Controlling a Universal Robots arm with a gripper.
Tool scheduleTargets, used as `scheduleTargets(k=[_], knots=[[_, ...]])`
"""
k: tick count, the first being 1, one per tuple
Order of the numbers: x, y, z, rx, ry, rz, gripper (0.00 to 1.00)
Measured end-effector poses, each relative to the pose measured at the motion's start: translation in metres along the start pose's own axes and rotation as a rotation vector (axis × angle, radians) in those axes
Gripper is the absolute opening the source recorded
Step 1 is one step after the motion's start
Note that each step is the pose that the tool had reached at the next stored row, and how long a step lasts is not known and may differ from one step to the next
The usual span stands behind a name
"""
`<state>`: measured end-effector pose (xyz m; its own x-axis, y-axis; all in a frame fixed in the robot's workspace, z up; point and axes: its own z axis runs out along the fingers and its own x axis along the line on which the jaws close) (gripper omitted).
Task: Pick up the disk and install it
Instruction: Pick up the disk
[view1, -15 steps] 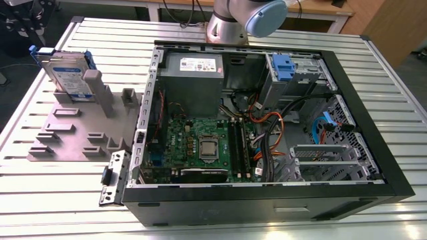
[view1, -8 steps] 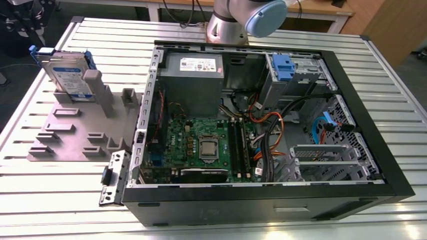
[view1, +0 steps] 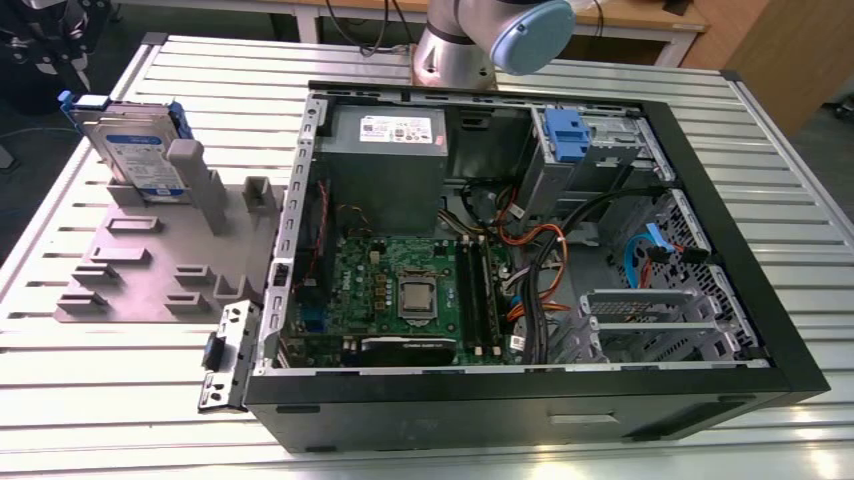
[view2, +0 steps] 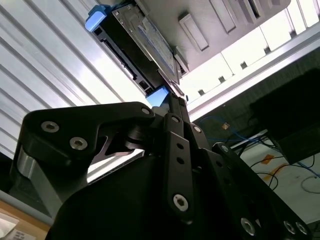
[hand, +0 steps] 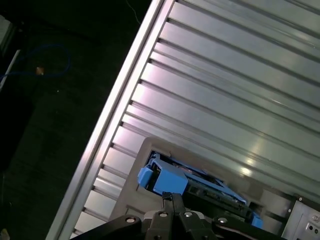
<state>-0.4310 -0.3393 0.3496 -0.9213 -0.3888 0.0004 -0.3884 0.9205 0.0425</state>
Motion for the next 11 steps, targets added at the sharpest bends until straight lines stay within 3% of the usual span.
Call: scheduleTargets(k=[11], knots=[[0.0000,0.0000,0.0000,0.0000,0.0005,-0.012,0.11]])
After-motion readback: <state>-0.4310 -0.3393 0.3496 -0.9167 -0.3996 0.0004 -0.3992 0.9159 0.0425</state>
